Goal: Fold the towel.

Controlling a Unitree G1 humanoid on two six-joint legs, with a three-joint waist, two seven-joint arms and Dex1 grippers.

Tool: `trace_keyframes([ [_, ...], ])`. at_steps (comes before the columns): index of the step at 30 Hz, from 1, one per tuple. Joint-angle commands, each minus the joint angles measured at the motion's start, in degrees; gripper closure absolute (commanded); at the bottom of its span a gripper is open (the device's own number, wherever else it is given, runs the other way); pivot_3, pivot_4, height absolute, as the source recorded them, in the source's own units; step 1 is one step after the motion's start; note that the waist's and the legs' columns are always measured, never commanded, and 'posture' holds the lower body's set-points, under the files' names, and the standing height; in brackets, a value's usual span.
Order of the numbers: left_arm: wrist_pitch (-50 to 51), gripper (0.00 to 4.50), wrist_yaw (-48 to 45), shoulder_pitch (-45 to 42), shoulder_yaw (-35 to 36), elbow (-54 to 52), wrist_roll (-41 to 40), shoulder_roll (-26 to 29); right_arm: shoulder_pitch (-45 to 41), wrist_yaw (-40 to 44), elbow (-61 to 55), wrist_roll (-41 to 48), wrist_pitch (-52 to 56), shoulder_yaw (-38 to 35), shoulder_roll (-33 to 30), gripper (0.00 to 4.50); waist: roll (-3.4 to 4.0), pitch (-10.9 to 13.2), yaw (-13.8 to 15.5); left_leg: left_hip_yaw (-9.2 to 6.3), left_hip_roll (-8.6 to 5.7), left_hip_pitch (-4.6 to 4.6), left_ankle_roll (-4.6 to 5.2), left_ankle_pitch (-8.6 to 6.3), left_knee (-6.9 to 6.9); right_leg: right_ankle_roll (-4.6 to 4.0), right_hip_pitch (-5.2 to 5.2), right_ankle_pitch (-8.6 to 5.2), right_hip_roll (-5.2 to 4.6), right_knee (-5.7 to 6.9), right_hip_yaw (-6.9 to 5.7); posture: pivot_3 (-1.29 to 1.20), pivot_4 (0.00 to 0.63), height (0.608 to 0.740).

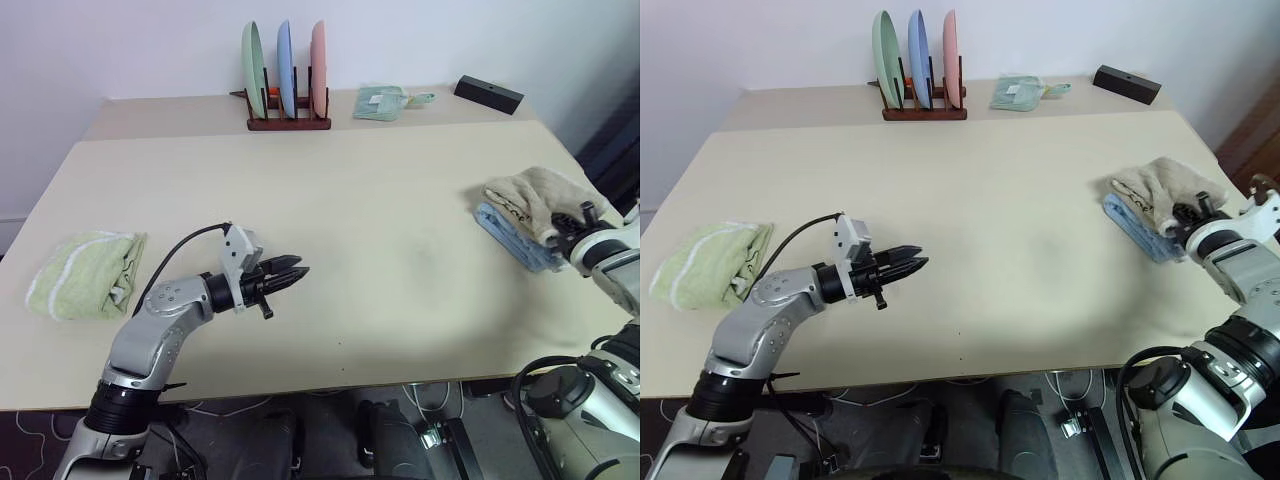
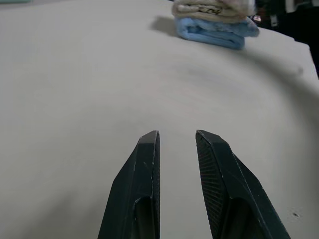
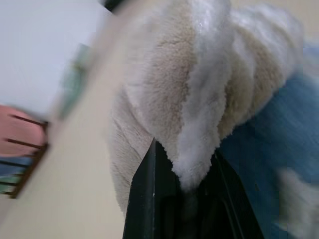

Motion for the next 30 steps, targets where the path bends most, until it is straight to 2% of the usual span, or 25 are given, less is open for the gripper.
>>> trace_keyframes([
  [1, -1.1, 3.39, 0.1, 0.0, 0.6, -1.5, 0.2, 0.1, 0.4, 2.0, 0.6, -2.4, -4.5, 3.4, -3.4, 4.12, 0.03, 0.0, 0.0, 0.0, 0.0, 0.0, 0.0, 0.0, 0.0, 0.0, 0.0, 0.0, 0.0, 0.0, 0.0, 0.0, 0.15, 0.74],
  [5, -0.8, 3.39, 0.7, 1.4, 1.3, -2.7, 0.0, 0.4, 1.9, 3.5, -1.2, -3.9, -7.8, 6.4, -4.2, 2.41, 0.03, 0.0, 0.2, 0.0, 0.0, 0.0, 0.04, -0.02, 0.01, 0.01, 0.01, 0.0, 0.0, -0.02, 0.0, 0.0, 0.15, 0.74],
  [9, -0.5, 3.39, 1.0, 2.1, 1.0, -3.6, -0.2, 0.4, 2.9, 3.3, -2.6, -4.7, -10.6, 7.4, -4.7, 0.36, 0.03, 0.0, 0.3, 0.0, 0.0, 0.0, 0.04, -0.02, 0.03, 0.01, 0.02, 0.0, 0.0, -0.02, 0.0, 0.0, 0.15, 0.74],
  [10, -0.4, 3.39, 1.1, 2.1, 1.0, -3.6, -0.2, 0.4, 3.0, 3.3, -2.6, -4.7, -11.0, 7.5, -4.8, 0.04, 0.03, 0.0, 0.4, 0.0, 0.0, 0.0, 0.04, -0.02, 0.03, 0.01, 0.02, 0.0, 0.0, -0.02, 0.0, 0.0, 0.15, 0.74],
  [17, -0.3, 3.39, 1.0, 2.3, 1.0, -3.8, -0.2, 0.5, 3.4, 3.4, -3.4, -4.1, -12.2, 7.4, -4.7, 0.04, 0.03, 0.0, 0.4, 0.0, 0.0, 0.0, 0.04, -0.02, 0.04, 0.01, 0.02, 0.0, 0.0, -0.02, 0.01, 0.0, 0.15, 0.74],
  [19, -4.6, 3.39, 2.8, -0.3, 2.9, 1.4, 2.1, -0.5, 6.8, 4.6, -12.7, -11.1, -21.0, 10.5, -8.7, 0.04, 0.17, 0.0, 0.7, 0.0, 0.0, 0.0, 0.04, -0.02, 0.04, 0.01, 0.02, 0.0, 0.0, -0.02, 0.0, 0.0, 0.15, 0.74],
  [21, -6.4, 3.39, 4.7, -2.1, 3.8, 4.6, 3.6, -1.3, 9.1, 6.5, -16.6, -15.8, -26.6, 13.9, -11.5, 0.04, 0.49, 0.1, 0.9, -0.04, -0.06, -0.06, 0.05, -0.03, 0.04, 0.02, -0.01, -0.01, -0.03, -0.03, -0.02, 0.0, 0.15, 0.74],
  [23, -6.8, 3.39, 5.6, -2.8, 4.3, 6.3, 4.3, -1.5, 10.6, 7.8, -17.8, -17.8, -29.1, 16.4, -12.3, 0.04, 0.45, 0.0, 0.5, -0.01, -0.07, -0.05, 0.07, -0.04, 0.05, 0.04, -0.01, -0.01, -0.02, -0.03, -0.02, 0.0, 0.15, 0.74],
  [24, -9.1, 3.39, 5.6, -2.3, 6.2, 8.2, 4.9, -0.6, 11.3, 7.9, -20.0, -19.2, -28.5, 20.4, -11.9, 0.04, 0.38, 0.0, 0.2, -0.02, -0.04, -0.02, 0.07, -0.04, 0.05, 0.04, 0.02, -0.01, 0.01, -0.03, -0.02, 0.0, 0.15, 0.74],
  [26, -11.4, 3.39, 6.3, -1.8, 6.1, 8.8, 6.6, -0.6, 11.1, 10.5, -17.4, -21.1, -29.7, 24.2, -12.6, 0.04, 0.02, -0.1, -0.9, -0.01, 0.1, 0.14, 0.07, -0.05, 0.0, 0.03, 0.12, -0.02, 0.16, -0.04, 0.0, 0.0, 0.15, 0.74],
  [30, -12.8, 3.39, 6.6, -1.7, 6.1, 9.4, 7.6, -0.8, 9.7, 12.6, -13.2, -22.9, -32.8, 25.2, -13.3, 0.04, 0.07, -0.1, -0.7, 0.0, 0.13, 0.21, 0.07, -0.04, 0.01, 0.01, 0.19, -0.01, 0.18, -0.04, 0.05, 0.0, 0.15, 0.74],
])
